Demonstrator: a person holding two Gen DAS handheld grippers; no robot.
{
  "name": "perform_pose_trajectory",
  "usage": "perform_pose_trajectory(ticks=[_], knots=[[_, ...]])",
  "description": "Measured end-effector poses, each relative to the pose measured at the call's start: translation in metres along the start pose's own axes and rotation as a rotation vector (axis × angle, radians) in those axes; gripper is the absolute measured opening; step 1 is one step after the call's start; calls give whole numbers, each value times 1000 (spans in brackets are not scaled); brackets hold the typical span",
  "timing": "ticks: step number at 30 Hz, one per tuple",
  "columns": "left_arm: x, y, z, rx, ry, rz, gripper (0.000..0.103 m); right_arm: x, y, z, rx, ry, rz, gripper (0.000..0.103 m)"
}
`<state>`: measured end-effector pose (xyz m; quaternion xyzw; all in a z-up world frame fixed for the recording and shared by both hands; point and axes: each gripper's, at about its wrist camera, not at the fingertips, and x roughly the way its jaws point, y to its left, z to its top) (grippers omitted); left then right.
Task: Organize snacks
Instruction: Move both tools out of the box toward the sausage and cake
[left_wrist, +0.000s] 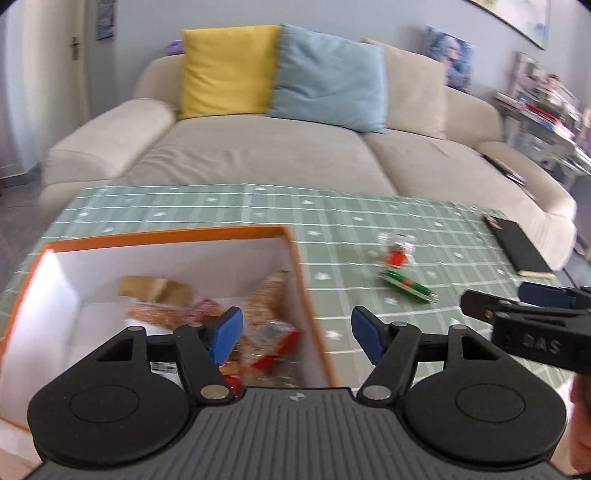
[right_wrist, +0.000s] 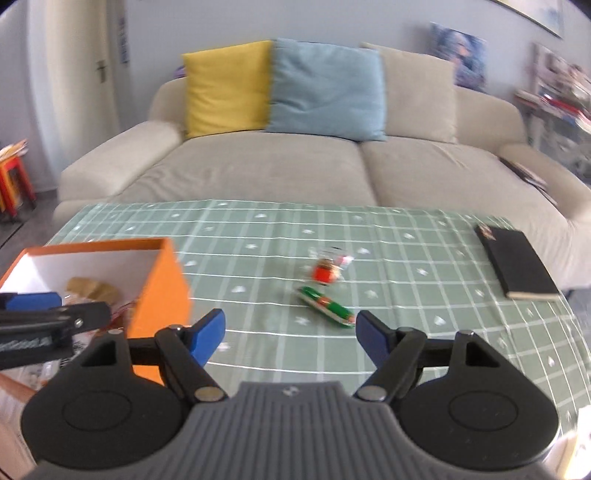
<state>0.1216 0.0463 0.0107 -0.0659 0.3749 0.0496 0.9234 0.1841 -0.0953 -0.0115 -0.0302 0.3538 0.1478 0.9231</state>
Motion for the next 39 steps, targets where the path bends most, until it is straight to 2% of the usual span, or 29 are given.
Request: perform_pose_trajectory(ticks=[5, 7, 10, 12, 15, 16, 19, 24, 27, 30, 35, 39], knots=[[11, -34, -7, 90, 40, -69, 74, 4, -36, -10, 80, 8, -27, 75], [16, -49, -10, 135, 57, -117, 73, 8, -46, -15, 99, 13, -27, 75], [24, -65, -15, 181, 72, -168, 71, 18, -56, -24, 86, 15, -40, 74], [31, -74, -16, 198, 84, -169, 66, 23, -59, -29, 62, 8, -57, 70], [45, -78, -15, 184, 106, -157, 61, 32, -68, -36, 63, 4, -48, 66], [48, -77, -15, 166, 114, -165, 61, 36, -72, -38, 72, 0, -39, 62], [61, -67, -12, 84, 143, -192, 61, 48, -81, -41, 84, -11, -24, 57], [79, -65, -1, 36, 152, -163, 61, 70, -88, -41, 80, -24, 18, 49], [90, -69, 6, 63, 157, -141, 61, 84, -85, -35, 64, -17, 61, 46], [102, -72, 14, 89, 163, -126, 61, 100, -79, -28, -9, -24, 94, 45], [125, -73, 20, 119, 207, -74, 61, 135, -73, -21, -74, -2, 147, 44], [140, -74, 22, 150, 233, -46, 61, 161, -65, -20, -165, 27, 159, 42]])
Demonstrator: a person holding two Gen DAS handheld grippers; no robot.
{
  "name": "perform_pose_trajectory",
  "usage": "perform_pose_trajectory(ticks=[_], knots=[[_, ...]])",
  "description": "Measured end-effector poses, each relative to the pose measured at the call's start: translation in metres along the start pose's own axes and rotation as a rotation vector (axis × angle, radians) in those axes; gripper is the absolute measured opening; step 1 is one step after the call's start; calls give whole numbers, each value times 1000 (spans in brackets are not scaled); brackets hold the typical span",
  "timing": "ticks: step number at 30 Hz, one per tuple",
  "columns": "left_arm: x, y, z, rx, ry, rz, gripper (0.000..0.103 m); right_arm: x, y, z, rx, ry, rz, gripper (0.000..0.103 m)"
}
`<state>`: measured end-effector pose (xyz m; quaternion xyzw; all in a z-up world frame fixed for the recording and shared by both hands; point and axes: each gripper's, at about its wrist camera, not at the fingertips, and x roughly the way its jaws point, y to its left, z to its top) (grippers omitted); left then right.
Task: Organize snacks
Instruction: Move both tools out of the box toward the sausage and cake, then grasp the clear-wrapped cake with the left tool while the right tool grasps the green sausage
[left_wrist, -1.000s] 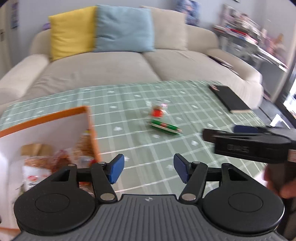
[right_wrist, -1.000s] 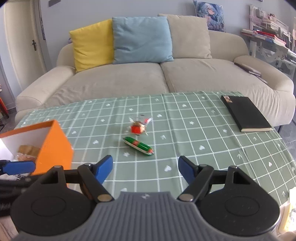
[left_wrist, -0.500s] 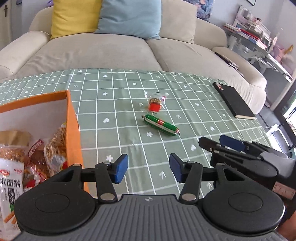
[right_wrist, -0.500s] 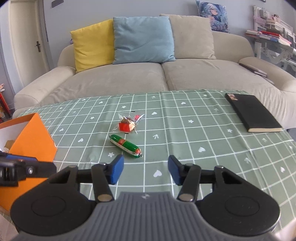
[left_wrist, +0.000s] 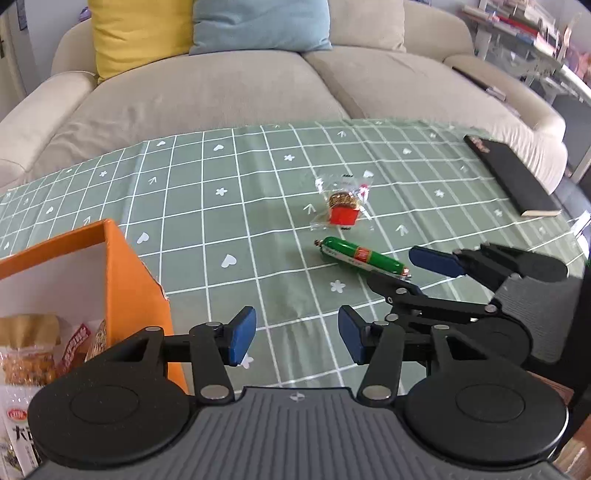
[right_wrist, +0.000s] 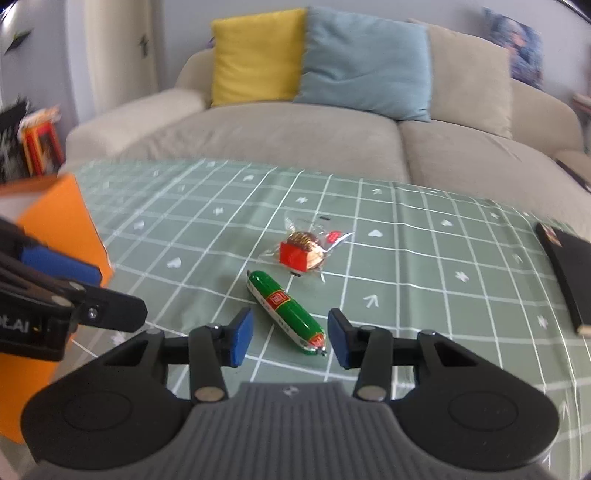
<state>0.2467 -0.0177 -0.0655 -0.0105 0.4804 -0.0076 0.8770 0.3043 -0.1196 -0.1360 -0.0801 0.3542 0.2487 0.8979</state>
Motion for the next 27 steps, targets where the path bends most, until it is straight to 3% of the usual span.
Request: perform_pose_trajectory(ticks=[11, 19, 22, 27], knots=[[24, 3, 12, 35, 51, 43, 59, 40, -1, 10, -104, 4, 65, 37], [32, 1, 19, 29, 50, 39, 58, 42, -5, 12, -90, 34, 86, 28], [34, -3, 21, 23, 30, 0, 58, 37, -8, 14, -92, 90, 64, 26], [38, -14, 24, 27, -19, -63, 58, 27, -34, 14, -13, 179, -52, 25]])
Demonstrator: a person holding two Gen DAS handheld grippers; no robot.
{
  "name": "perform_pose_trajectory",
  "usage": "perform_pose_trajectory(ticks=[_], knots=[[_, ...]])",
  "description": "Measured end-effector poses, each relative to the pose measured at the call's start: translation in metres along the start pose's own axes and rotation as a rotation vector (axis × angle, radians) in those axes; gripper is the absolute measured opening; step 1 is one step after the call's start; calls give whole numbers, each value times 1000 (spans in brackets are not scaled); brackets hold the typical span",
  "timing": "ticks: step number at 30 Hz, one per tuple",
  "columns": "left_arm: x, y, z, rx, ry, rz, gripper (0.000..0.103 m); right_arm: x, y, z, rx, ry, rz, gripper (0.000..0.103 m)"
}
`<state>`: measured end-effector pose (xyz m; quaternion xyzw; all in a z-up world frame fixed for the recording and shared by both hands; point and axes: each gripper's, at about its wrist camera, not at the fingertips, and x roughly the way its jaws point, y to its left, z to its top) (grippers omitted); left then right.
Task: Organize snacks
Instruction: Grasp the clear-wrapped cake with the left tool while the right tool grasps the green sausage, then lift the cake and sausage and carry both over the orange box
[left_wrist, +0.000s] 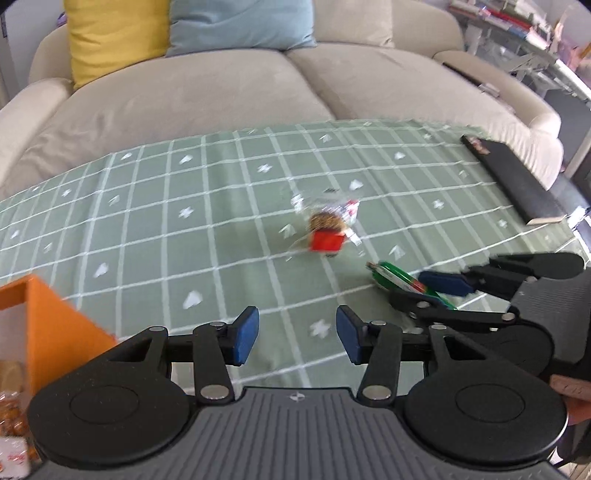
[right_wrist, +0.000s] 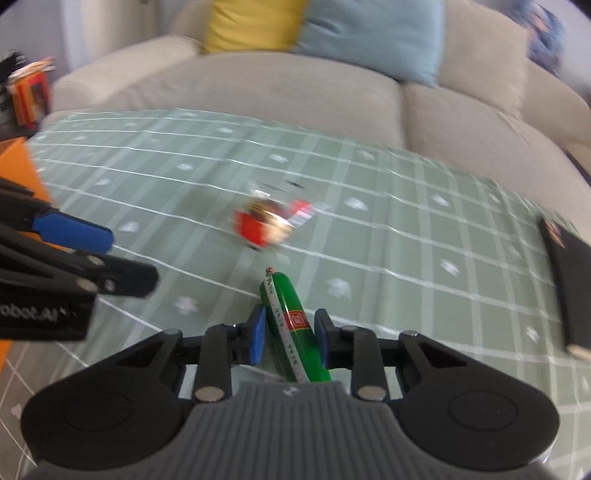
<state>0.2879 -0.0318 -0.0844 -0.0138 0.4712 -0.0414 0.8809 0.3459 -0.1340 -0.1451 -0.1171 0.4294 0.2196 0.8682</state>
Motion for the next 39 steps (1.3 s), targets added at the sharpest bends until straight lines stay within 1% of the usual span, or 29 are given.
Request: perform_pose_trajectory(ticks=[3, 5, 6, 8, 11, 13, 16, 19, 21, 23, 24, 25, 27, 30, 31, 34, 39], knots=[[7, -7, 5, 3, -31, -34, 58, -2, -25, -3, 101, 17, -41, 25], [13, -9, 10, -1, -47, -51, 61, 0, -38, -3, 171, 0, -67, 25], [17, -10, 13, -7, -51, -52, 62, 1, -43, -3, 201, -8, -73, 25], [26, -11, 19, -21, -66, -45, 66, 5, -50, -2, 246, -30, -56, 26], [38, -9, 29, -43, -86, -53, 70, 11, -50, 1, 250, -68, -42, 26], [45, -9, 34, -54, -97, -57, 71, 15, -48, 4, 251, -69, -27, 26], [58, -10, 40, -55, -95, -43, 71, 19, -49, 3, 253, -87, -7, 30], [66, -13, 42, -52, -87, -51, 71, 20, -50, 3, 252, -105, 1, 30], [72, -15, 43, -46, -79, -31, 69, 21, -53, 2, 267, -120, 12, 30], [75, -14, 42, -52, -71, -36, 60, 21, -53, 0, 269, -129, 17, 30], [77, -13, 42, -60, -66, -44, 59, 21, -53, 1, 267, -132, 15, 29], [77, -11, 41, -67, -64, -49, 55, 21, -53, 0, 264, -134, 12, 28], [76, -10, 41, -72, -67, -51, 51, 21, -51, 0, 252, -134, -3, 20], [75, -12, 40, -50, -52, -55, 48, 21, -48, 0, 243, -127, -19, 20], [74, -12, 40, -48, -48, -52, 45, 20, -45, 1, 231, -119, -28, 20], [66, -12, 36, -49, -39, -50, 43, 19, -39, 2, 205, -103, -54, 20], [33, -17, 24, -27, -68, -31, 42, 16, -36, 1, 202, -82, -58, 19]])
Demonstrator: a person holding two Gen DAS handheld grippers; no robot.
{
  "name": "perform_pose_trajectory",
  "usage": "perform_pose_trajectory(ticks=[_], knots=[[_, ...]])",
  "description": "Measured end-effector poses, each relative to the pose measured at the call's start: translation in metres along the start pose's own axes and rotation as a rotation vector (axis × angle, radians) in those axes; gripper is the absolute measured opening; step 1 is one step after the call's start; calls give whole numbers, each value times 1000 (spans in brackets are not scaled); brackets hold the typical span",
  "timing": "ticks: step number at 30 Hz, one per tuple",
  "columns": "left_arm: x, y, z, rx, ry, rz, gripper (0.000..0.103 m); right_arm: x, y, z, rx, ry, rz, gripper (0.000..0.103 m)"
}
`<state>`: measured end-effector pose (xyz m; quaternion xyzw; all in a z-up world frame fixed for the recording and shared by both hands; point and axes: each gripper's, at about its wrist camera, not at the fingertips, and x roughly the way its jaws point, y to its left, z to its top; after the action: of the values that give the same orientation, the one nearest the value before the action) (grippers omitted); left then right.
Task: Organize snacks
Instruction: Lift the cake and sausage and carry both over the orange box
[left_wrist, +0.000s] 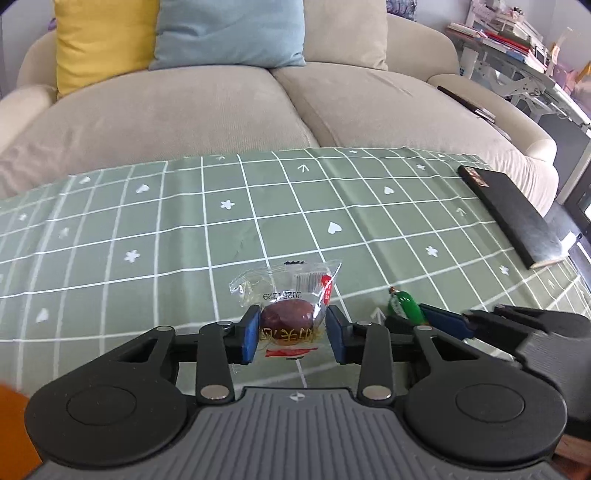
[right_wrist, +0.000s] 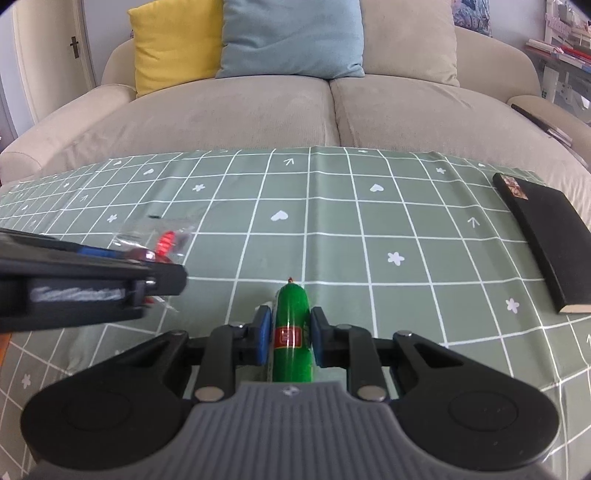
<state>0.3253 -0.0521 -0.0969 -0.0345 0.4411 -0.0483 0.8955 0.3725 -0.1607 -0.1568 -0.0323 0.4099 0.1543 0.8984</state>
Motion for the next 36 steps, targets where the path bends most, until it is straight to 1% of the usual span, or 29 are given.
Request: perform_pose_trajectory(ticks=[5, 9, 12, 14, 17, 22, 28, 32, 36], knots=[[-40, 1, -10, -17, -29, 14, 42, -7, 13, -4, -36, 23, 0, 19], [-67, 2, -22, -19, -57, 26, 42, -21, 33, -18, -118, 34, -9, 19], [-84, 5, -33, -41, -61, 15, 42, -34, 44, -32, -159, 49, -15, 19], [-95, 6, -39, -53, -64, 11, 42, -43, 48, -38, -156, 67, -9, 19], [-111, 8, -48, -59, -78, -1, 42, -54, 48, -45, -105, 92, 6, 19], [-139, 14, -58, -64, -117, -11, 42, -91, 56, -58, -95, 52, 1, 19], [-168, 26, -68, -69, -162, -12, 42, -141, 66, -62, -19, -8, 21, 19], [-186, 38, -72, -90, -180, -5, 42, -166, 81, -58, -5, -53, 40, 19], [-202, 53, -75, -90, -211, 18, 42, -190, 100, -46, -6, -105, 77, 19]])
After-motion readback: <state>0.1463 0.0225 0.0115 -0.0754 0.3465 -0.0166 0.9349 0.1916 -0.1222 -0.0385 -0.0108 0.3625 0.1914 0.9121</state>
